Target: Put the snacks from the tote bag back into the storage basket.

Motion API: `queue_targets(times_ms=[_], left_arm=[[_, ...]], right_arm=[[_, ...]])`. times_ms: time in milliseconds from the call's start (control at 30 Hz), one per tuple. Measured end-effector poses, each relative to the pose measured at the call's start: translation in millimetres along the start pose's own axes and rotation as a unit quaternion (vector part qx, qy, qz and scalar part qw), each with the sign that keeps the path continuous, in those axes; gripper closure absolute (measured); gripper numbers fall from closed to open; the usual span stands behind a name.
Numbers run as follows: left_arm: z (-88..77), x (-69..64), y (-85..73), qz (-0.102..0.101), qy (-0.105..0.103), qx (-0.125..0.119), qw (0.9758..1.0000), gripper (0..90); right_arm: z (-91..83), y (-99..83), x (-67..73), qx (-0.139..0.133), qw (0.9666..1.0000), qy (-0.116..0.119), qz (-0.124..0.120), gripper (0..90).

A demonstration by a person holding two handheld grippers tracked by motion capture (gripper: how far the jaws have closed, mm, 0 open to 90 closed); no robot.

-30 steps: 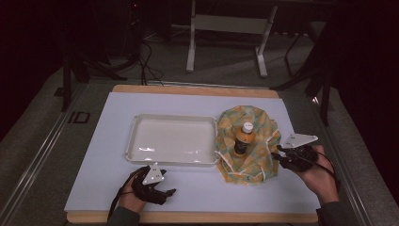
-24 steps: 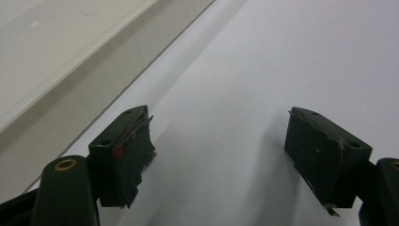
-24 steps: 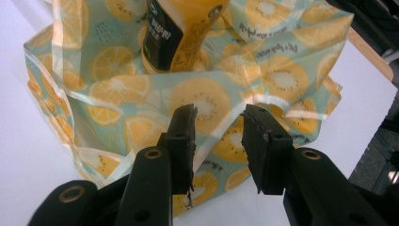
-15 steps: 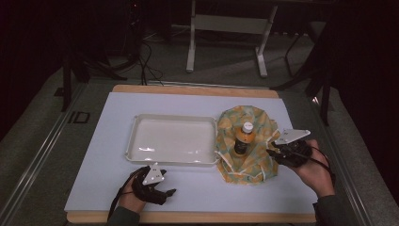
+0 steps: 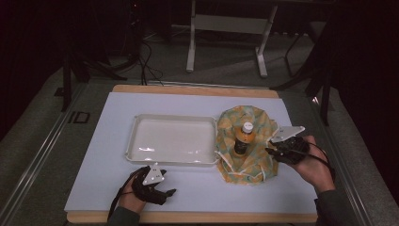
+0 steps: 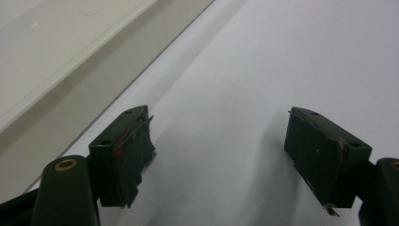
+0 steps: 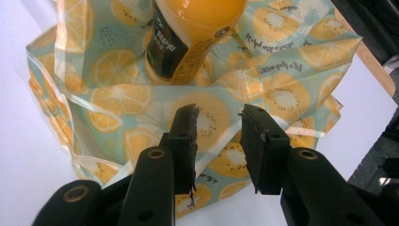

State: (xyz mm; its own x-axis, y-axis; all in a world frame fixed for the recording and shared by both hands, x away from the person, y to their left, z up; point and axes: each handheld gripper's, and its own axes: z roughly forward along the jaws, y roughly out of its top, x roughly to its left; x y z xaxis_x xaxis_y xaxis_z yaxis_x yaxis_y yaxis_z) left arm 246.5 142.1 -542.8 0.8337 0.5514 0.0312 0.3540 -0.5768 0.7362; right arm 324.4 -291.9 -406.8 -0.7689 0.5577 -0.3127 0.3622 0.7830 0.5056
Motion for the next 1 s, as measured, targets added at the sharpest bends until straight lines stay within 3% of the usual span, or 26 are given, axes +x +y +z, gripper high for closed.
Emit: queue_targets(times_ms=[1000], left_arm=[[0.1,0.3,0.1,-0.001,-0.001,0.001,1.0,23.6]], right_arm=[[-5.3,27.9,-8.4,0.01,0.9988,0.01,-0.047,66.0]])
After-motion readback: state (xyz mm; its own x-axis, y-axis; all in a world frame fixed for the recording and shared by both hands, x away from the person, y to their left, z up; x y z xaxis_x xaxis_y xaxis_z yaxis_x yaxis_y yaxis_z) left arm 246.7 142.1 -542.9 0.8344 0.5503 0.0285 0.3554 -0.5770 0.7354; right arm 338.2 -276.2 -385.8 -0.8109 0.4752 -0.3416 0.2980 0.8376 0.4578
